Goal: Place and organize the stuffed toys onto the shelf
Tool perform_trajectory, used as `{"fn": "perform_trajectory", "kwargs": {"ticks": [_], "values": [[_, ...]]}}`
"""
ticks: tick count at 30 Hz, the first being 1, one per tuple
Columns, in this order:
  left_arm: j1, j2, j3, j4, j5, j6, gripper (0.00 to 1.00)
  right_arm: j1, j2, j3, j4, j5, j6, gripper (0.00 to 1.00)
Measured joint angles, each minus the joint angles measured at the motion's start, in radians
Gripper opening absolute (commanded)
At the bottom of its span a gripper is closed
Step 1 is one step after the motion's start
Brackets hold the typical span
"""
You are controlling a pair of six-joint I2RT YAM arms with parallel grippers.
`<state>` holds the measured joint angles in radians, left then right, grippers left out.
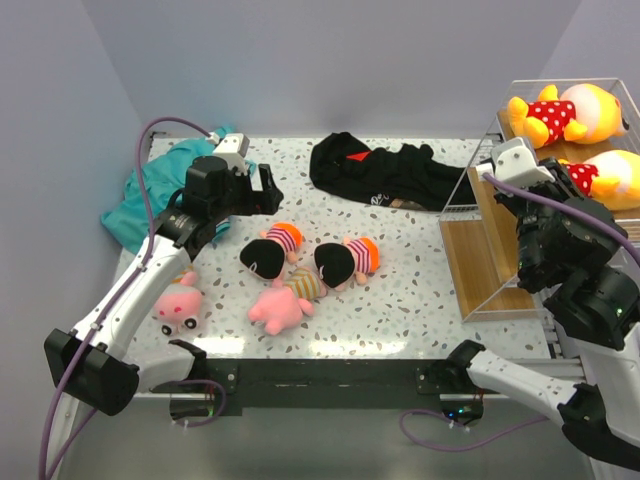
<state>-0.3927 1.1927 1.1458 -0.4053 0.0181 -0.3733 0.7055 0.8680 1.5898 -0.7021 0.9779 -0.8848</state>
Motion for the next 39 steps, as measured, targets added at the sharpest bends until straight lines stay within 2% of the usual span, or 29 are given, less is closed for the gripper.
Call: {"fn": "perform_trajectory", "kwargs": {"ticks": [7,15,23,28,39], "values": [[0.000,0.000,-0.003,0.001,0.000,0.000,1.00,0.000,0.003,0.000,-0.003,0.000,0.005,0.51],[0.000,0.000,-0.015,0.000,0.000,0.000,1.00,0.000,0.020,-0.005,0.006,0.026,-0.003,0.51],[0.000,-0.003,-0.015,0.000,0.000,0.000,1.00,0.000,0.027,-0.080,0.143,0.058,-0.077,0.54],[0.000,-0.015,-0.019,0.000,-0.002,0.000,1.00,0.000,0.036,-0.079,0.166,0.061,-0.087,0.67],[0.000,-0.048,-0.038,0.004,-0.036,0.000,1.00,0.000,0.208,0.200,0.085,0.013,-0.001,0.78]]}}
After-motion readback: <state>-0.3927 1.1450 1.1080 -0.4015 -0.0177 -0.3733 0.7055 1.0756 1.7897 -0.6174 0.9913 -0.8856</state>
